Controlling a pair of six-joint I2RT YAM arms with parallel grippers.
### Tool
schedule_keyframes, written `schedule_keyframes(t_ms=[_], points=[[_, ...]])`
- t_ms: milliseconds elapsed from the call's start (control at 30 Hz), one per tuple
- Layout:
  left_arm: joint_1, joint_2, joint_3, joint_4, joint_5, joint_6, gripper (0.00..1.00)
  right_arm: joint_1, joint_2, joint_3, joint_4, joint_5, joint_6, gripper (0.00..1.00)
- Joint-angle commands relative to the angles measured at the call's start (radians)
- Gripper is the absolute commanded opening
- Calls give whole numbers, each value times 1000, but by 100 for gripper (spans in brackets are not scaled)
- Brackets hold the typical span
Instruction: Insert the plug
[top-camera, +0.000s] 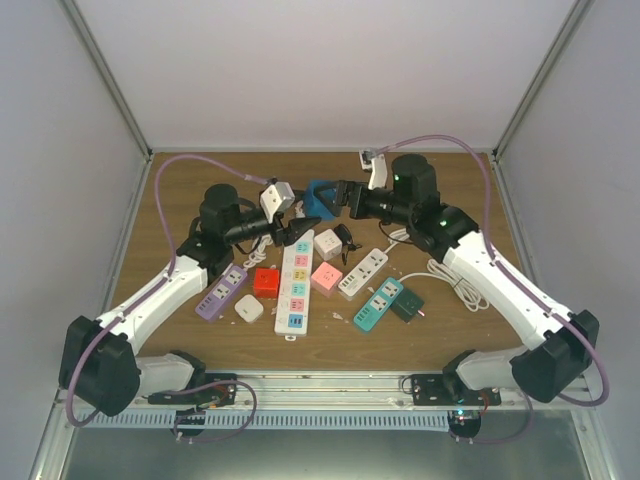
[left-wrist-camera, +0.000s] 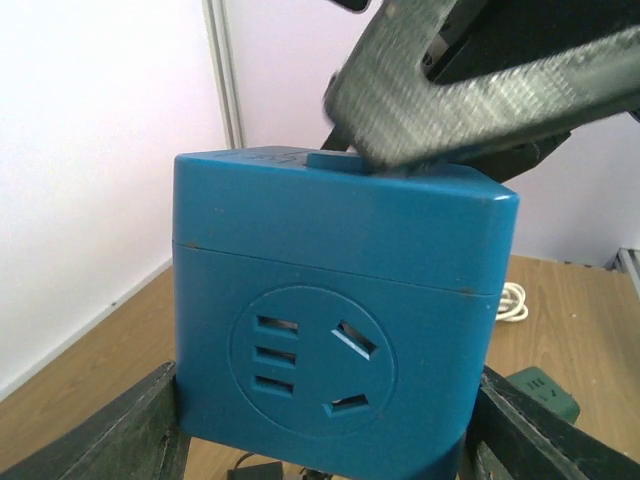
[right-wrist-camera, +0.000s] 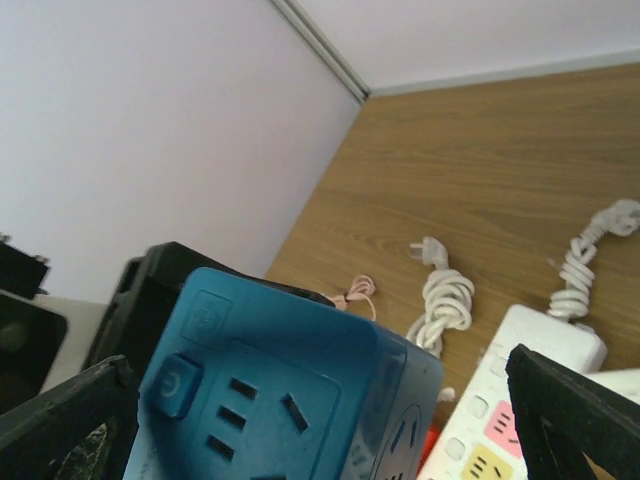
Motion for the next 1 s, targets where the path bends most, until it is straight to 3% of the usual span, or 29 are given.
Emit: schedule_keyframes(t_ms=[0, 200, 333, 600, 733, 833, 967], points=[[0, -3, 21, 51, -9, 83, 43, 47, 30, 59, -116, 100, -33, 100], [-1, 9, 20, 34, -23, 92, 43, 157, 67, 112, -186, 359, -31, 91], [-2, -3, 19, 8, -48, 104, 43, 195, 95, 146, -223, 452, -7, 87], [-12, -33, 13, -17, -80, 88, 45, 240, 116, 174, -252, 558, 57, 56], [-36, -72, 13, -33, -130, 54, 59, 244, 85, 152, -225, 591, 93, 47], [-47, -113, 7, -61, -185, 11, 76, 244, 61, 133, -202, 621, 112, 45], [-53, -212, -27, -89, -305, -89, 87, 244, 40, 92, -160, 671, 129, 44]])
